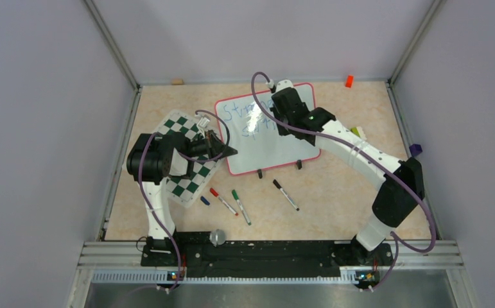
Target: Write a sentence on the whiteboard
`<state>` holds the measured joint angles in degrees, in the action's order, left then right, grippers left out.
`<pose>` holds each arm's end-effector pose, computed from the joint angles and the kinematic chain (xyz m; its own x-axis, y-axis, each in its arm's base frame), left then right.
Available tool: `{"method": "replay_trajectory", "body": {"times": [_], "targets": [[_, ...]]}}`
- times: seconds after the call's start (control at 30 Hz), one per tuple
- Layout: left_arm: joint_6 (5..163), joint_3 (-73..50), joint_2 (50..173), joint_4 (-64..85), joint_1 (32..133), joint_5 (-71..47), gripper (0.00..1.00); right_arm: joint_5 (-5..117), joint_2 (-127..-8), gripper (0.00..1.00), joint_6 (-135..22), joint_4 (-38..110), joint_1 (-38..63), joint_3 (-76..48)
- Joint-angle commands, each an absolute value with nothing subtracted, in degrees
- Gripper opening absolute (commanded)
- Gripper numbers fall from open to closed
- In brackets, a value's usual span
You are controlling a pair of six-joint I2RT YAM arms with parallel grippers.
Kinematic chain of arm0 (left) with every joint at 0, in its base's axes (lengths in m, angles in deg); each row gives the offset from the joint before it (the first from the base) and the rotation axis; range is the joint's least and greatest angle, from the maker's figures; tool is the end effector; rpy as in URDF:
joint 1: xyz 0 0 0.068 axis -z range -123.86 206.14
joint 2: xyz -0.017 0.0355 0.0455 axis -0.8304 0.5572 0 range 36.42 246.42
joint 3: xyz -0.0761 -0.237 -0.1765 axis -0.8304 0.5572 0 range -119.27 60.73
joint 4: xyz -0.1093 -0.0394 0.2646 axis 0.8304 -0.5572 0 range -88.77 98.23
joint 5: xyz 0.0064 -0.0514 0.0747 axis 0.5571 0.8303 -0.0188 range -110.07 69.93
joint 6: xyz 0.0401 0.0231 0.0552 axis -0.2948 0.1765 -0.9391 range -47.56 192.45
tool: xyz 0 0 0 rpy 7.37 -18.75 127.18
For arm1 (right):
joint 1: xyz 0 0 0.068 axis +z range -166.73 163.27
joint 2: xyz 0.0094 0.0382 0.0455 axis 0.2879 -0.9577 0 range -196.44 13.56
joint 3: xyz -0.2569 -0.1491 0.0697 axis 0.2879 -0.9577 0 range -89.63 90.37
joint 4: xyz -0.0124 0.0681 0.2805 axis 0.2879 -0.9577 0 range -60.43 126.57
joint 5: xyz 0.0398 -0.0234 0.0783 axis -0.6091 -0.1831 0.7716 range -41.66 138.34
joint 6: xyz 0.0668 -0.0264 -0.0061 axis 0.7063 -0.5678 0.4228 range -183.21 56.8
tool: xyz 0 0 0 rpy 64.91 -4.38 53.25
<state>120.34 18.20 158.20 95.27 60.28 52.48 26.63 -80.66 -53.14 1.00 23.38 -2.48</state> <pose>0.3725 -0.0841 0.1205 -0.6248 -0.1778 -0.7603 0.7470 0.1475 -0.6483 0.3327 0.2514 0.3480 -0.5783 -0.2749 -0.7681 -0.2939 0.9485 -0.1181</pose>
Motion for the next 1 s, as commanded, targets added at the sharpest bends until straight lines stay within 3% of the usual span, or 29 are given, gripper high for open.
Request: {"method": "replay_trajectory", "body": {"times": [0.0, 0.4, 0.97], "targets": [[115.9, 18.4, 157.3, 101.0, 58.5, 48.8, 0.0, 25.4, -81.5, 0.0, -53.1, 2.2, 22.9, 0.3], [115.7, 18.6, 157.1, 101.0, 58.5, 48.7, 0.0, 20.2, -81.9, 0.0, -52.2, -0.5, 22.9, 0.5], [115.6, 18.7, 157.2, 101.1, 58.5, 48.6, 0.0, 23.6, -78.3, 0.0, -53.2, 3.5, 22.9, 0.4]]}}
